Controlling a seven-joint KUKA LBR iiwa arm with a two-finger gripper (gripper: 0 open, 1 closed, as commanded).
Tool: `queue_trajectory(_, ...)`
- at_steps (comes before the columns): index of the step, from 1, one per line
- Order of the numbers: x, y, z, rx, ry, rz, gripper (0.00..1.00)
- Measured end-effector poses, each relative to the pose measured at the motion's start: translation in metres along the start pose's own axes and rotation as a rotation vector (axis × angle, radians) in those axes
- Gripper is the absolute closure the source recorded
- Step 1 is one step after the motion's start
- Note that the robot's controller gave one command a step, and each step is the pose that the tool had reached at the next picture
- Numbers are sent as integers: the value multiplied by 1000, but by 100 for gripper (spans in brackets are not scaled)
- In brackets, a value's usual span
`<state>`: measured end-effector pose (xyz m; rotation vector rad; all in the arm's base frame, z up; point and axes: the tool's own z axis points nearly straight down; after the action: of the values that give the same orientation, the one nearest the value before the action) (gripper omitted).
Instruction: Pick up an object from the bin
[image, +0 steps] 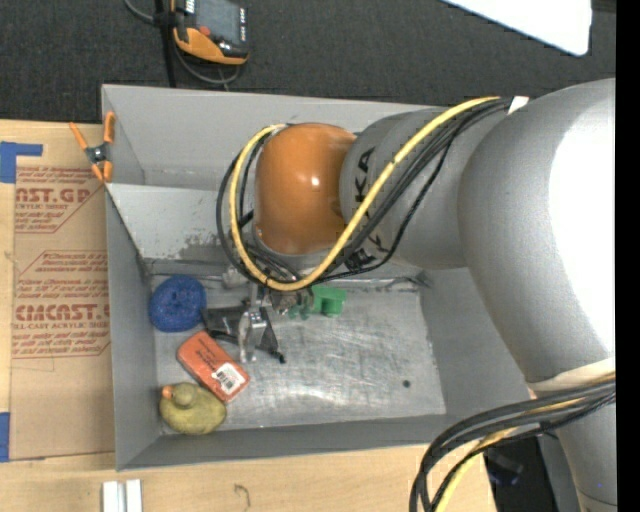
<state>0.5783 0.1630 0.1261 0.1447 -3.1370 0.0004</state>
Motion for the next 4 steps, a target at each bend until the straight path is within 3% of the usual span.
queue_trajectory(1,-11,-48,28,-2,-2,13,100)
queue_trajectory(2,-11,-48,28,-2,-2,13,100)
queue_trajectory(3,-10,-40,-20,0,4,-11,100)
queue_trajectory(4,-10,-39,-35,-1,-3,-17,100)
